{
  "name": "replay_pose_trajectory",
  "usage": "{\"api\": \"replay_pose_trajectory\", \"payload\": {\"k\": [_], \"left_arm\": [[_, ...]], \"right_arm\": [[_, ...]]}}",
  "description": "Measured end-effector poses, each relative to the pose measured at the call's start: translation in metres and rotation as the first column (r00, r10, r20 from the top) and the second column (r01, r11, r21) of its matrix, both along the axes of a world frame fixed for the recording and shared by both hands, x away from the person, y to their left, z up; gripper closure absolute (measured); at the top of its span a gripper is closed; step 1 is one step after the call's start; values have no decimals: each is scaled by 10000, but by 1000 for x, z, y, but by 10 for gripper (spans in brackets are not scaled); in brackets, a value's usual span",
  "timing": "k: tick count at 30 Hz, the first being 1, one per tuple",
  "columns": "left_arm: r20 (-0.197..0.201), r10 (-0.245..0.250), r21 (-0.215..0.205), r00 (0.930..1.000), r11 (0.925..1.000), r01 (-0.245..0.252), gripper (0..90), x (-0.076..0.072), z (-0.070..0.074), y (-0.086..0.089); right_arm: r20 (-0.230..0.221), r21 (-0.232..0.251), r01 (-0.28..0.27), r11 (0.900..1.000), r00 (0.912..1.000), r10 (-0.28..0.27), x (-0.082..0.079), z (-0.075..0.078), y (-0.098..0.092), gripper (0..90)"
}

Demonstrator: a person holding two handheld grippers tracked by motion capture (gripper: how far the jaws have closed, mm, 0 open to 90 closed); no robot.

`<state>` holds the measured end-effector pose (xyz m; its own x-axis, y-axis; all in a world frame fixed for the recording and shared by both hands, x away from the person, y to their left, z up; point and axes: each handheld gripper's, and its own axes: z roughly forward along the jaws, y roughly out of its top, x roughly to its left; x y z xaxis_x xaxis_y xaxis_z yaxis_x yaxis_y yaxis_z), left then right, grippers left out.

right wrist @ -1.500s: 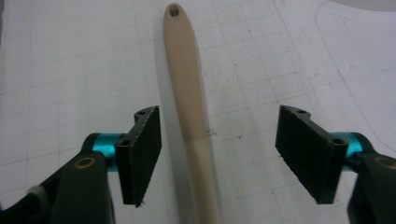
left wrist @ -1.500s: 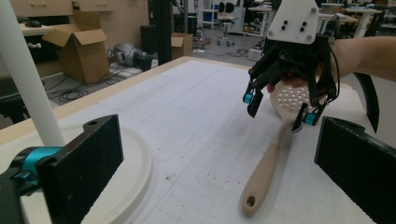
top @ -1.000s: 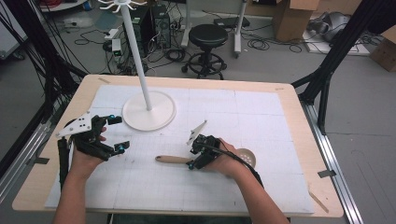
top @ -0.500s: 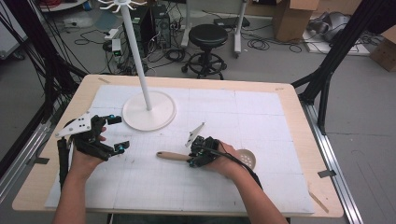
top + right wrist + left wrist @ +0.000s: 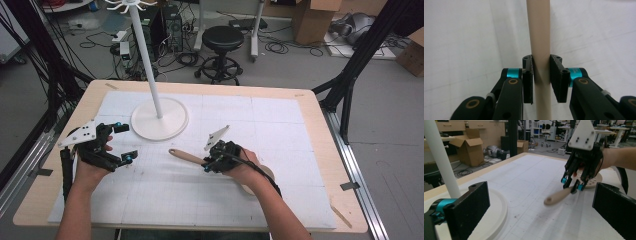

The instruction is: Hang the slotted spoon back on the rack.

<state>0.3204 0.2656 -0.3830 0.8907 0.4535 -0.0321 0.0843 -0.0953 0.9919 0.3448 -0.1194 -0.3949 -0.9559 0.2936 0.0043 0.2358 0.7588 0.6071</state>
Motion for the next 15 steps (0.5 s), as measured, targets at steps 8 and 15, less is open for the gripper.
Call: {"api": "replay_pose_trajectory", "payload": {"k": [8,15], "left_arm": [[19,-1,59,10000,10000,1,17,0,0,-1],[15,-13,69,10000,10000,13,17,0,0,-1]], "right_arm": [[599,1903,377,9810,9970,-499,1,44,-26,744],[837,2979,470,9534,9937,-751,1,66,-40,744]]}}
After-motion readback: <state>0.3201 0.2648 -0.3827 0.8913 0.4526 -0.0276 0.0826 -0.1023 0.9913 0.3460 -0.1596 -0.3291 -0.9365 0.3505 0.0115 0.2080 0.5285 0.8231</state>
